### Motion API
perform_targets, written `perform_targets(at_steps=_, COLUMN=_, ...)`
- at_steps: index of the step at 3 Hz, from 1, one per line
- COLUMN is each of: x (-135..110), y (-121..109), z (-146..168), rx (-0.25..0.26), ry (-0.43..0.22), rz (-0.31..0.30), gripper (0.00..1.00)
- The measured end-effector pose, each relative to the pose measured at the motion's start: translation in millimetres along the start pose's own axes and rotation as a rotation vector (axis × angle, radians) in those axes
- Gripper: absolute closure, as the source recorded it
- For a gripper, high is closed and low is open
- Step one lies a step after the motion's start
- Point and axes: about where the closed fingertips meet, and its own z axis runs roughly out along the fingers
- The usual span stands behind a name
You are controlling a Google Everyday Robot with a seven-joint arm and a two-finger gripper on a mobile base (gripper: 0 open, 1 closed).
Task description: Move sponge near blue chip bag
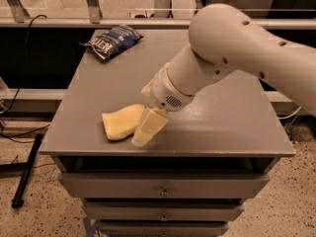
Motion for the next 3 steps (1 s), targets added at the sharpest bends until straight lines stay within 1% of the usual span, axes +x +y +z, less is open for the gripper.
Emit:
perform_targets(at_steps=2, x=-3.4, y=1.4, z=23.0, rx=-0.027, ry=-0.024, rz=0.022, gripper=0.65)
perform_targets(at_steps=3, x=-5.8, y=-2.1, z=17.0, rx=-0.016, ry=-0.038, rz=0.029, gripper=0.87)
